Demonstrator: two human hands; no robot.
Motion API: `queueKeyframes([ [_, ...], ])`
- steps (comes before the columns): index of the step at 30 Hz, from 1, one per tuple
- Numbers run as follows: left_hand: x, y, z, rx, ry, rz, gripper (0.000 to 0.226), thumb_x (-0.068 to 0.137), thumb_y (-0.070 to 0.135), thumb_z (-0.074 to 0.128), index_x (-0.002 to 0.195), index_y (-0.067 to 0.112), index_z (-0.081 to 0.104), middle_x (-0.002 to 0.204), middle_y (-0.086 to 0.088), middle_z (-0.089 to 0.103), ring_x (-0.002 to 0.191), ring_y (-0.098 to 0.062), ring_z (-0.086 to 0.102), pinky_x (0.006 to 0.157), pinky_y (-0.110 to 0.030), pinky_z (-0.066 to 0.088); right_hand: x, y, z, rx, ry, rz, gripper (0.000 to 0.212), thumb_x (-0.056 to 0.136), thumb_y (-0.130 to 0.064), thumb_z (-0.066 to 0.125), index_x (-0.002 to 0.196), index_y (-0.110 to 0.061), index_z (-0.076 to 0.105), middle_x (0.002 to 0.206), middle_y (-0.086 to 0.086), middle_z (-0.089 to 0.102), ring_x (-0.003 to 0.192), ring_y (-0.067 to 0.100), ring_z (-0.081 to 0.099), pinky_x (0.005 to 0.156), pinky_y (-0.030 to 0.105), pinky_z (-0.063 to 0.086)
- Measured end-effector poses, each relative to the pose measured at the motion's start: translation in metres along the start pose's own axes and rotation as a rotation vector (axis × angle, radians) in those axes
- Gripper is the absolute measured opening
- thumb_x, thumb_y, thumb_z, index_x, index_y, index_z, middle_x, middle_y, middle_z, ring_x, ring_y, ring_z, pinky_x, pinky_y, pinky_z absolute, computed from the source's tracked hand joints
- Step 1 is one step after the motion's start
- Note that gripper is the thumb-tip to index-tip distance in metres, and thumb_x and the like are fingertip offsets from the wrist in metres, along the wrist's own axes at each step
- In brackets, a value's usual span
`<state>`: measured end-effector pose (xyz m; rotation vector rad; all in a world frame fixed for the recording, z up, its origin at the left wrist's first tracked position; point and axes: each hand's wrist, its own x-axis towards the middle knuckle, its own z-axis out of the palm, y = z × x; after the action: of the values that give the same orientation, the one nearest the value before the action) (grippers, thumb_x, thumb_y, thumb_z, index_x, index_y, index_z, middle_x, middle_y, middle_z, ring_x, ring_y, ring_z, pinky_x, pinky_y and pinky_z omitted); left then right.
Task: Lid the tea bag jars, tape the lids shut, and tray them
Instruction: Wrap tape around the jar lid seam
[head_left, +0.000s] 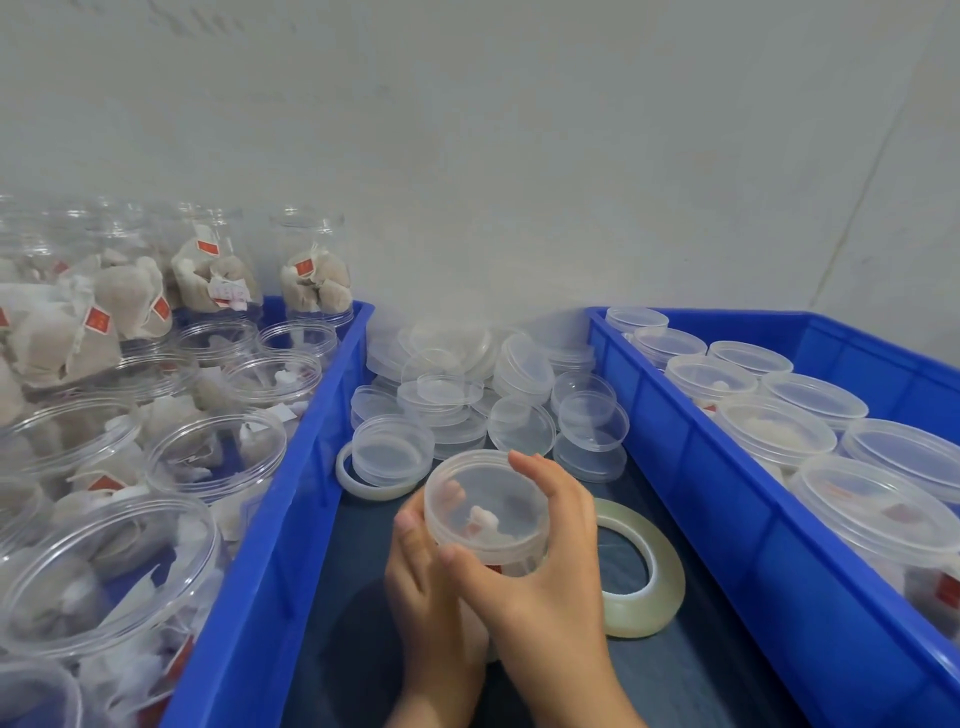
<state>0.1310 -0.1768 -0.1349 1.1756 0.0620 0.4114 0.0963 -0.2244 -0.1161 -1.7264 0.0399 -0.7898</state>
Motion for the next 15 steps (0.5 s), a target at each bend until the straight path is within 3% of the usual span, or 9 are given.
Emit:
queueKeyframes([
  [5,0.002,-0.006,0.000,-0.074,-0.001,-0.049,0.039,0.102,0.021,0.027,0.104,0.007,0.064,0.094,-0.007,0.072,0.092,-0.022,0.067,0.081,-0.027,0.052,0.002,-0.001,-0.008,0.120,-0.106,0.107,0.076,0.055,-0.051,0.066,0.124,-0.058,0.034,0.127,-0.038,0.033,0.125,-0.012,0.034,0.098,0.013,0.032],
  [8,0.003,-0.008,0.001,-0.048,0.041,-0.041,0.038,0.102,0.022,0.029,0.100,0.014,0.066,0.089,0.003,0.073,0.091,-0.019,0.067,0.079,-0.025,0.053,0.005,0.000,-0.013,0.181,-0.137,0.132,0.073,0.066,-0.033,0.072,0.126,-0.054,0.037,0.122,-0.037,0.049,0.115,-0.014,0.046,0.090,0.006,0.039],
  [10,0.004,-0.008,0.000,-0.021,0.023,-0.038,0.038,0.102,0.021,0.030,0.104,0.010,0.066,0.095,-0.003,0.073,0.095,-0.024,0.067,0.086,-0.039,0.052,0.006,0.002,-0.012,0.169,-0.093,0.131,0.069,0.069,-0.019,0.078,0.123,-0.047,0.044,0.114,-0.033,0.056,0.108,-0.011,0.053,0.083,0.004,0.041],
  [12,0.005,-0.009,0.000,-0.009,0.004,-0.045,0.040,0.102,0.021,0.029,0.108,0.004,0.064,0.101,-0.010,0.071,0.098,-0.031,0.065,0.090,-0.048,0.049,0.005,0.004,-0.012,0.183,-0.068,0.132,0.070,0.063,-0.019,0.081,0.120,-0.043,0.048,0.114,-0.025,0.060,0.106,-0.006,0.057,0.084,0.008,0.044],
  [15,0.009,-0.011,-0.002,-0.003,-0.003,-0.037,0.045,0.102,0.024,0.026,0.108,0.003,0.064,0.100,-0.011,0.071,0.098,-0.029,0.066,0.090,-0.044,0.050,0.004,0.005,-0.011,0.124,-0.054,0.128,0.077,0.052,-0.031,0.082,0.120,-0.041,0.047,0.120,-0.021,0.058,0.111,-0.006,0.053,0.091,0.015,0.044],
])
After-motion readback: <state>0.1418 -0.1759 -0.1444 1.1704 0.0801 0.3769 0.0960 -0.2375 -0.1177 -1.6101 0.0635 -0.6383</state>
